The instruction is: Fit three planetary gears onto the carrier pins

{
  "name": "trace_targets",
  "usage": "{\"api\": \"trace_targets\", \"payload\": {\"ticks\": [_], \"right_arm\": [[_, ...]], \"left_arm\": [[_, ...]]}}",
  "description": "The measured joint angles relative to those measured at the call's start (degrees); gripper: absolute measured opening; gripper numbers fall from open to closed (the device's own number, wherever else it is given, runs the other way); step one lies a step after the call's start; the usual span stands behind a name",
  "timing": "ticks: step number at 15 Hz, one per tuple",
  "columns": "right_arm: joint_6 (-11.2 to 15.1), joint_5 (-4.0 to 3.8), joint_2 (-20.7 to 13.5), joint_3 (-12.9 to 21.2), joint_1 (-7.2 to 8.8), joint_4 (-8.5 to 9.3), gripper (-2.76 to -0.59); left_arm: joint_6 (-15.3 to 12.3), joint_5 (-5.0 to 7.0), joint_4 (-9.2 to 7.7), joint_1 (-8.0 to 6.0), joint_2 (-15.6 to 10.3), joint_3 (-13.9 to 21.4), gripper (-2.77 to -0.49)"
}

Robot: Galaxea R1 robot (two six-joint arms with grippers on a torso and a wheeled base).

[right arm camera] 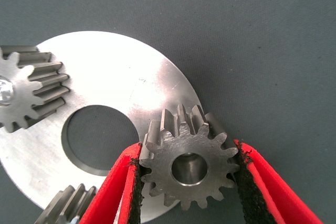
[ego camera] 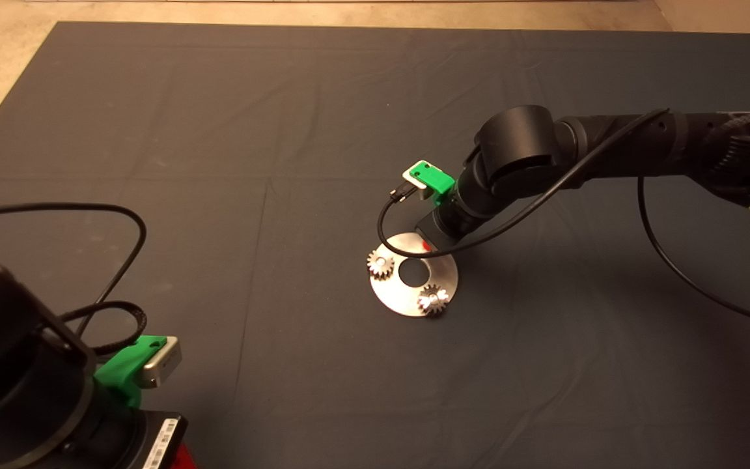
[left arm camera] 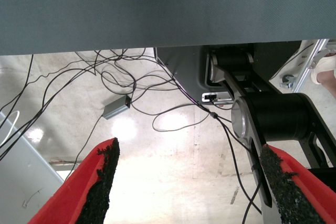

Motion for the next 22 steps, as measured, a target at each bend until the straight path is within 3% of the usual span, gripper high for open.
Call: {"api": "trace_targets", "payload": {"ticks": [7,14,17,19,21,22], "right_arm": [[0.02,-0.16,-0.12,0.0,-0.5,-0.5,-2.27],[0.05,-0.42,-0.12,0.02,-0.48,-0.5,-2.07],[0.26,-1.32,-0.12,4.55,0.25,-0.39,-1.91],[0.32,-3.04,-0.17,9.01,1.95,0.16,-1.76],[0.84,-3.03,-1.05,14.2,3.06,1.52,-1.67],[1.59,-2.98,-2.06,16.52,3.09,3.26,-1.63]], "left_arm": [[-0.01,-0.02,0.02,0.0,0.07,0.0,-1.37],[-0.01,-0.02,0.02,0.0,0.07,0.0,-1.37],[-0.01,-0.02,0.02,0.0,0.07,0.0,-1.37],[-0.01,0.0,0.02,0.0,0.07,0.0,-1.37],[-0.01,0.0,0.02,0.0,0.05,0.0,-1.3],[-0.01,-0.02,0.01,0.0,0.02,0.0,-1.22]]}}
